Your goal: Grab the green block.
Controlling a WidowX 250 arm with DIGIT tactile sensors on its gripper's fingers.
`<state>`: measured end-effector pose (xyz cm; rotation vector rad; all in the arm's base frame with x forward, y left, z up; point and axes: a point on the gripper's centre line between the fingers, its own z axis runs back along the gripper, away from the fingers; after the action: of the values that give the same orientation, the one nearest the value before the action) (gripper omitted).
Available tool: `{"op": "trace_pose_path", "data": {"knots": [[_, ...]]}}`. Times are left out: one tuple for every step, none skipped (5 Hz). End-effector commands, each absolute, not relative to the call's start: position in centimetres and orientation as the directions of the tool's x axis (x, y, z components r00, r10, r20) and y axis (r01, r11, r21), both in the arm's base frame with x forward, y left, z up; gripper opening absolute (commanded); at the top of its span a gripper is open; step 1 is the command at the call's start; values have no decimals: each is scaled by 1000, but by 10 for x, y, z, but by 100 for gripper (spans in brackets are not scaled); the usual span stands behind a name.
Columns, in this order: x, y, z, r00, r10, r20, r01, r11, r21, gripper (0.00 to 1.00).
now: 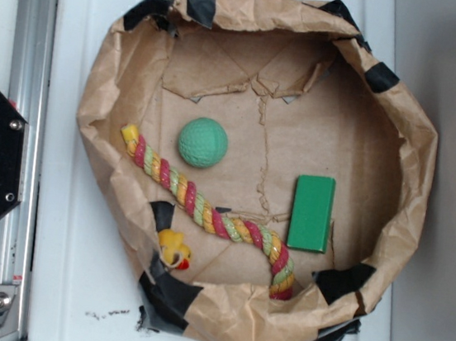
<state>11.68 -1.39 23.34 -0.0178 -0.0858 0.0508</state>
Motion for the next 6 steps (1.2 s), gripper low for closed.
{"op": "trace_pose_path", "data": {"knots": [[216,-17,195,954,223,199,-228,974,7,100],[249,-12,167,868,445,220,-448,893,-35,100],[275,-10,133,813,547,199,-522,836,-167,100],[275,-10,133,813,547,199,-522,836,-167,100],[275,-10,133,813,547,199,-522,836,-167,100],[275,-10,133,813,547,199,-522,836,-167,100]]}}
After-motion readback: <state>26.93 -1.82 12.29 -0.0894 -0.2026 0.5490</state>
